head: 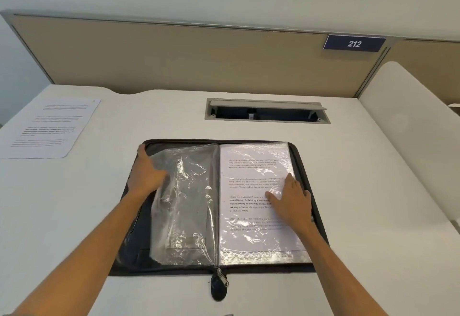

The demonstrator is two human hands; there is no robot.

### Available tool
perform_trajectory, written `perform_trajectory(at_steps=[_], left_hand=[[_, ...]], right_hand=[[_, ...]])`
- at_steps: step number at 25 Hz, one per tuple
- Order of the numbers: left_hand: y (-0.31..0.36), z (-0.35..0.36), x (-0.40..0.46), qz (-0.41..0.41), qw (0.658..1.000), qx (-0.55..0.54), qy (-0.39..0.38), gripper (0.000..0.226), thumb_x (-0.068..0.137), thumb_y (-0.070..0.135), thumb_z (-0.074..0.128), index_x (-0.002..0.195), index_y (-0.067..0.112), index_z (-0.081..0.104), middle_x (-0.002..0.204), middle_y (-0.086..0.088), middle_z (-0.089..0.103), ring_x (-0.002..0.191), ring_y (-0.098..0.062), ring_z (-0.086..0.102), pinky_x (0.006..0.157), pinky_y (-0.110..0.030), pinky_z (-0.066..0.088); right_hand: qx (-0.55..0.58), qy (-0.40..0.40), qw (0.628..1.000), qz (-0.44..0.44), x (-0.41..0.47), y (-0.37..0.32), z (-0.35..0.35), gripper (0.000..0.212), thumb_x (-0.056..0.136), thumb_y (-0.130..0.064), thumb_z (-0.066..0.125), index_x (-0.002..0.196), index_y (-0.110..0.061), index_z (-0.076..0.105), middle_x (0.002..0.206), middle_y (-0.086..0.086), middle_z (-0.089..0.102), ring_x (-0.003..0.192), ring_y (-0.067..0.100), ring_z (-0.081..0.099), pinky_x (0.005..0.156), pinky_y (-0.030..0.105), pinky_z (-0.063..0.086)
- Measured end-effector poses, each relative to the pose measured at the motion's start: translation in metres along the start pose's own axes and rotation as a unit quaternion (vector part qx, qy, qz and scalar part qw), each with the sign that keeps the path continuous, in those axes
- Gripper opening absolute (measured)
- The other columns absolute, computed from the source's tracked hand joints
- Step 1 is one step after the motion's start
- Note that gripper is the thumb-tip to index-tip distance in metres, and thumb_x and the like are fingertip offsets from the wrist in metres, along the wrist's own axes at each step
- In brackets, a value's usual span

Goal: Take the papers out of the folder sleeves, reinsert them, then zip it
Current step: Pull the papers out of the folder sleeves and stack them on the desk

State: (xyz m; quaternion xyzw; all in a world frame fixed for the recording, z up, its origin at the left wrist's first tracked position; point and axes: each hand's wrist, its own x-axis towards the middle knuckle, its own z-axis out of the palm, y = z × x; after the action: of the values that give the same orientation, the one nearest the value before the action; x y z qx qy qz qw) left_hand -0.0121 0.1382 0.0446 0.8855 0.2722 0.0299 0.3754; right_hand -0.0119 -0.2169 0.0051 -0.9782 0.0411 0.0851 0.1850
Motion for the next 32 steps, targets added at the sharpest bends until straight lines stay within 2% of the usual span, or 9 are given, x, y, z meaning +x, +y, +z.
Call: perform_trajectory(at_steps=[2,4,6,11,15,21,25,28,32], left_hand=[[-0.001,0.003,0.005,0.099,0.972,0.214,0.010,0.090,0.078,0.016,0.069,0.153,0.018,0.019,0.153,-0.017,0.027,0.139,-0.036,0.028,0.103,-0.051,0.035],[0.002,0.016,0.006,0.194,0.933,0.303,0.013,0.065,0.087,0.025,0.060,0.147,0.017,0.038,0.158,-0.020,0.017,0.146,-0.036,0.013,0.112,-0.054,0.021],[0.013,0.034,-0.001,0.256,0.914,0.312,-0.035,0.052,0.093,0.038,0.044,0.142,0.020,0.047,0.160,-0.015,0.019,0.148,-0.032,0.009,0.116,-0.051,0.012],[0.037,0.091,-0.029,0.369,0.858,0.305,-0.184,0.090,0.080,0.081,0.000,0.152,0.032,0.025,0.163,0.001,0.008,0.150,-0.018,-0.001,0.120,-0.050,0.001],[0.044,0.121,-0.046,0.401,0.830,0.324,-0.212,0.085,0.084,0.078,0.013,0.154,0.030,0.017,0.163,0.002,0.001,0.149,-0.014,-0.007,0.120,-0.046,-0.008],[0.030,0.134,-0.054,0.432,0.850,0.263,-0.147,0.081,0.088,0.072,0.028,0.145,0.017,0.043,0.157,-0.006,0.030,0.146,-0.023,0.023,0.121,-0.044,0.011],[0.026,0.139,-0.050,0.459,0.848,0.243,-0.103,0.071,0.088,0.070,0.042,0.132,0.016,0.057,0.146,-0.008,0.047,0.137,-0.025,0.040,0.115,-0.043,0.022],[0.026,0.140,-0.047,0.478,0.843,0.232,-0.082,0.069,0.086,0.070,0.044,0.124,0.015,0.062,0.138,-0.009,0.055,0.129,-0.027,0.049,0.111,-0.045,0.032],[0.041,0.140,-0.034,0.465,0.858,0.200,-0.084,0.070,0.089,0.070,0.036,0.125,0.015,0.059,0.134,-0.008,0.057,0.126,-0.025,0.050,0.110,-0.045,0.035]], right_hand=[[0.019,0.002,1.000,-0.015,0.003,0.000,0.000,0.092,0.093,-0.054,0.053,0.156,-0.007,0.003,0.158,0.008,0.029,0.147,0.023,0.024,0.119,0.047,0.009],[0.054,0.029,0.998,-0.034,0.007,-0.001,0.000,0.094,0.088,-0.049,0.063,0.156,-0.011,0.011,0.150,0.006,0.043,0.141,0.023,0.036,0.120,0.045,0.013],[0.116,0.055,0.991,-0.039,0.013,-0.002,-0.001,0.094,0.081,-0.040,0.075,0.154,-0.014,0.022,0.142,0.005,0.051,0.131,0.022,0.047,0.116,0.042,0.028],[0.289,0.077,0.954,0.036,0.040,-0.006,-0.013,0.086,0.077,-0.028,0.081,0.148,-0.016,0.034,0.132,0.007,0.050,0.115,0.022,0.055,0.095,0.033,0.042],[0.276,0.041,0.958,0.068,0.070,-0.001,-0.022,0.082,0.081,-0.035,0.078,0.147,-0.010,0.035,0.133,0.010,0.053,0.118,0.024,0.055,0.098,0.035,0.042],[0.218,0.077,0.972,0.041,0.096,0.005,-0.025,0.054,0.082,-0.037,0.074,0.127,-0.011,0.058,0.116,0.006,0.061,0.106,0.022,0.060,0.089,0.035,0.048],[0.182,0.124,0.975,-0.010,0.105,-0.005,-0.032,0.042,0.085,-0.038,0.071,0.121,-0.020,0.059,0.108,-0.004,0.062,0.093,0.015,0.060,0.084,0.032,0.048],[0.189,0.121,0.974,-0.036,0.112,-0.011,-0.035,0.037,0.087,-0.031,0.070,0.120,-0.020,0.059,0.095,-0.004,0.065,0.083,0.017,0.063,0.081,0.031,0.050],[0.139,0.113,0.982,-0.055,0.121,-0.009,-0.040,0.028,0.093,-0.027,0.062,0.120,-0.020,0.065,0.103,0.001,0.072,0.089,0.022,0.067,0.085,0.034,0.052]])
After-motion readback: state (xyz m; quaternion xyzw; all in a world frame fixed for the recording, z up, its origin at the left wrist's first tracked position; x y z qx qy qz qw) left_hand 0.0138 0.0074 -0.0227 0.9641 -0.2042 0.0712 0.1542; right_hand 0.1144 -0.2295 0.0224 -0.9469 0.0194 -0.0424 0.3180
